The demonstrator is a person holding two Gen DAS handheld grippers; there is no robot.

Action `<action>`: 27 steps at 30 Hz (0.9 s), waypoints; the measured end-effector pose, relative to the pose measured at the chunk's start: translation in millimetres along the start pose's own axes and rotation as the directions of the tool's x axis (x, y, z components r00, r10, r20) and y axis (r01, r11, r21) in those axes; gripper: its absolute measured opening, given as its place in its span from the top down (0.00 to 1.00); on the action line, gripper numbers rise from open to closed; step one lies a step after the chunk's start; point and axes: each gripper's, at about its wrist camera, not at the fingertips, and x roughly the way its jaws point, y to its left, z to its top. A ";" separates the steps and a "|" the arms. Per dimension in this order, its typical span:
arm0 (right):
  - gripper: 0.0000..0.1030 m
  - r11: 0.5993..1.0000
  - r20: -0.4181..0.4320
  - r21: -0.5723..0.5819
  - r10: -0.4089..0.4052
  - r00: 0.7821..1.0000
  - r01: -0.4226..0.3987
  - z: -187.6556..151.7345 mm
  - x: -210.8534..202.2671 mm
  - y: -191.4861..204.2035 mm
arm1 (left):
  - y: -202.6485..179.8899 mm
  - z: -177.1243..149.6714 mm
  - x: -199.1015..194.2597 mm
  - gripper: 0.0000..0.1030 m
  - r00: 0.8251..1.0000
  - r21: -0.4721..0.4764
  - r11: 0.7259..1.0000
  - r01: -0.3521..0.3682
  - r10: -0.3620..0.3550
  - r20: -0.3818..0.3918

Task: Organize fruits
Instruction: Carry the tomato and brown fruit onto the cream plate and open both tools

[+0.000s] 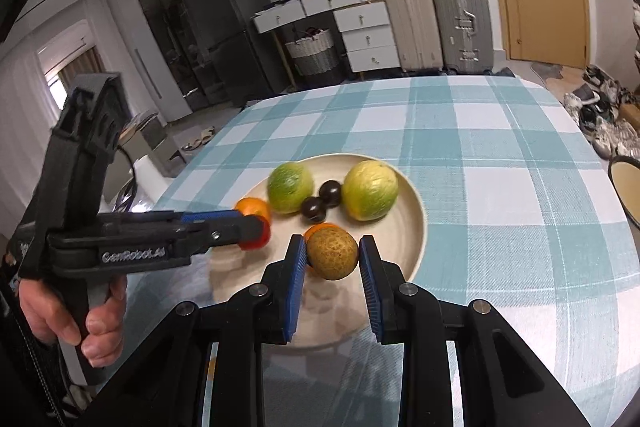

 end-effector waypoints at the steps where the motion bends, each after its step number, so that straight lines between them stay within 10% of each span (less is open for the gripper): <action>1: 0.73 1.000 -0.006 0.011 0.000 1.000 0.000 1.6 3.2 -3.0 | 0.7 1.3 2.9 0.75 1.000 -0.003 1.000 0.002 -0.002 -0.003; 27: 0.73 0.998 -0.063 0.050 -0.032 0.997 0.036 15.7 51.2 -24.8 | -2.8 18.4 34.8 0.75 1.000 0.011 1.000 0.019 -0.018 -0.025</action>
